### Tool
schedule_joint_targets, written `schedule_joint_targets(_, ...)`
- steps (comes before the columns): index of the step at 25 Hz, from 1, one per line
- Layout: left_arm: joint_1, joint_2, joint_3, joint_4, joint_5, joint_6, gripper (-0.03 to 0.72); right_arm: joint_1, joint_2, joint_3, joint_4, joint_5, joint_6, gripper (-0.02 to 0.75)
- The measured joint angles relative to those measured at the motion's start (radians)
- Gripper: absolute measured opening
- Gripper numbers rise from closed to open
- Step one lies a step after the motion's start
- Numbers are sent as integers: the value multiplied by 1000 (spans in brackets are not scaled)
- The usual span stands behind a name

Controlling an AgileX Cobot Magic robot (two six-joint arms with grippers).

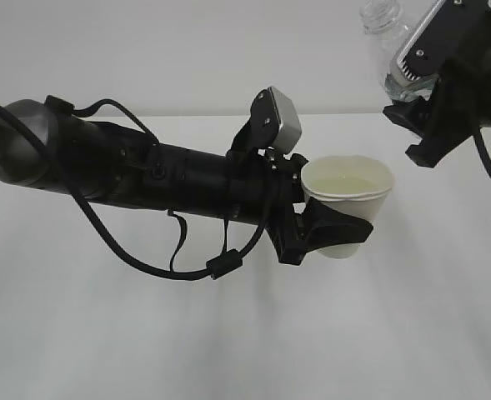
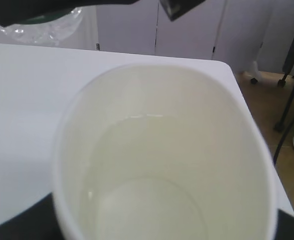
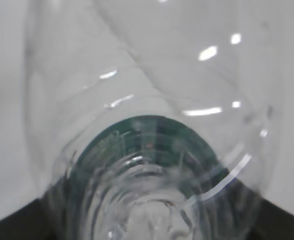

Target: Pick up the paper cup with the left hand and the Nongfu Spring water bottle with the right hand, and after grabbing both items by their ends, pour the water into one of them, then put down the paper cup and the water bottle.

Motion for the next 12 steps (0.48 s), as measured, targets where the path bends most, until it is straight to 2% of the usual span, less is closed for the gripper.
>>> schedule_joint_targets(12, 0, 0, 0, 0, 12, 0, 438, 0, 0, 0, 4, 75, 356, 426)
